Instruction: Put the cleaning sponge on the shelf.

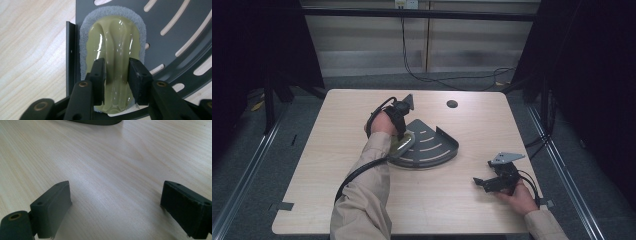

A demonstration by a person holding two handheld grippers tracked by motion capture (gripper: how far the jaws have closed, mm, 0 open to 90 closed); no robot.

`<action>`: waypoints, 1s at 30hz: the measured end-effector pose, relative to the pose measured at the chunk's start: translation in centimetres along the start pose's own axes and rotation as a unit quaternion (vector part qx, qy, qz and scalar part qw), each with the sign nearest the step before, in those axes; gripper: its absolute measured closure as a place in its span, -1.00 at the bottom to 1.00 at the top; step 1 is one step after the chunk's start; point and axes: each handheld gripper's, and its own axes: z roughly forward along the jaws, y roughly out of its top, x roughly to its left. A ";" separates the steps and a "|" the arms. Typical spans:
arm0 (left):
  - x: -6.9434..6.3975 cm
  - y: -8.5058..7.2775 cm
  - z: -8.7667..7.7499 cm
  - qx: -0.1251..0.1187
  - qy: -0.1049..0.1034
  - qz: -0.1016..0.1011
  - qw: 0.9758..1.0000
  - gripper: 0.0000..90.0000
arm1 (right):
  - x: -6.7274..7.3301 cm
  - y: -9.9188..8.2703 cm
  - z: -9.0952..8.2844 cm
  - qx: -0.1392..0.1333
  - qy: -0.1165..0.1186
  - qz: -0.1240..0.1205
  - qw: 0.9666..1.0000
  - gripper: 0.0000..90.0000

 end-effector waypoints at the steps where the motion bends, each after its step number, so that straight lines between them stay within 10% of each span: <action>1: 0.0 0.0 0.0 -0.001 0.001 0.000 1.000 0.46 | 0.0 0.0 0.0 0.000 0.000 0.000 1.000 -0.80; 30: 0.3 -1.3 -1.5 -0.040 0.001 -0.022 0.999 -0.31 | 0.0 0.0 0.0 0.000 0.000 0.000 1.000 -0.80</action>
